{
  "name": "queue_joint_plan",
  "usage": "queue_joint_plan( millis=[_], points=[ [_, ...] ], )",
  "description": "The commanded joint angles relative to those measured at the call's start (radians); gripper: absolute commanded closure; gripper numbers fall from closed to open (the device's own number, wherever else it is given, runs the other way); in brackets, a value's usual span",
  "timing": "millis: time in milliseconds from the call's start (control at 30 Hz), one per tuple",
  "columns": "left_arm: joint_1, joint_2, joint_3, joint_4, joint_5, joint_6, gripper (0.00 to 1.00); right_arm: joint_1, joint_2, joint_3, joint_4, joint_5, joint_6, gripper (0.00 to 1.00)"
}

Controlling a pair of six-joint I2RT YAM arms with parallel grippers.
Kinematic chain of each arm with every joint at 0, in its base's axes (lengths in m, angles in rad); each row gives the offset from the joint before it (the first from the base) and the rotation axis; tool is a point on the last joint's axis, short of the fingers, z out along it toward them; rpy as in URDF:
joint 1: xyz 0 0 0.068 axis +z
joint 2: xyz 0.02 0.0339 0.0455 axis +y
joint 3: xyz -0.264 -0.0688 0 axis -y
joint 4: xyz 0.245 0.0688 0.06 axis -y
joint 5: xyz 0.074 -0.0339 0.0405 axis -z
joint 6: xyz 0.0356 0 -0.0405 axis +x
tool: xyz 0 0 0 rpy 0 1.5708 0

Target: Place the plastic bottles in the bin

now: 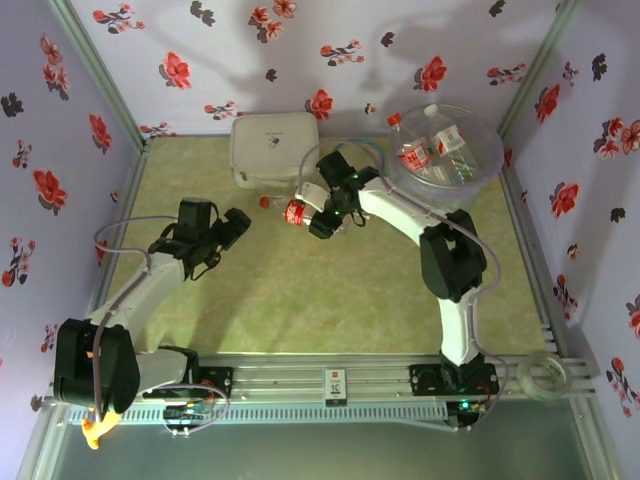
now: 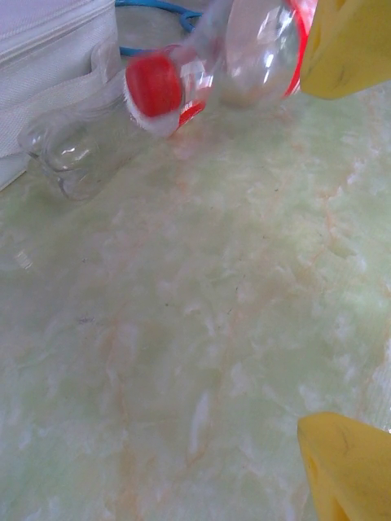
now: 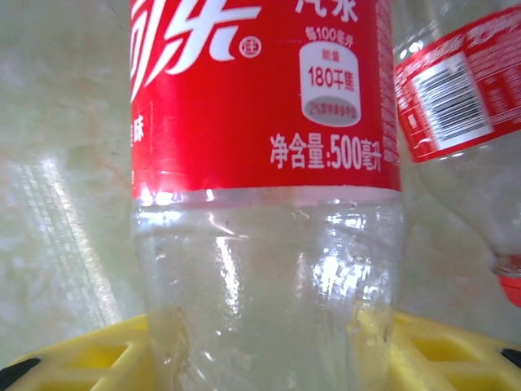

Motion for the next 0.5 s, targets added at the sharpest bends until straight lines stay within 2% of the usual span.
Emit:
queue_joint_plan(
  millis=[0, 167, 467],
  points=[
    [0.013, -0.012, 0.004, 0.003, 0.008, 0.021, 0.01, 0.006, -0.078, -0.025, -0.027, -0.03, 0.004, 0.44],
    [0.013, 0.008, 0.005, 0.013, 0.021, 0.026, 0.01, -0.002, -0.21, -0.04, -0.021, -0.047, 0.048, 0.44],
    [0.013, -0.01, -0.015, 0.021, 0.02, 0.026, 0.01, -0.076, -0.369, 0.075, -0.036, -0.006, 0.167, 0.46]
  ],
)
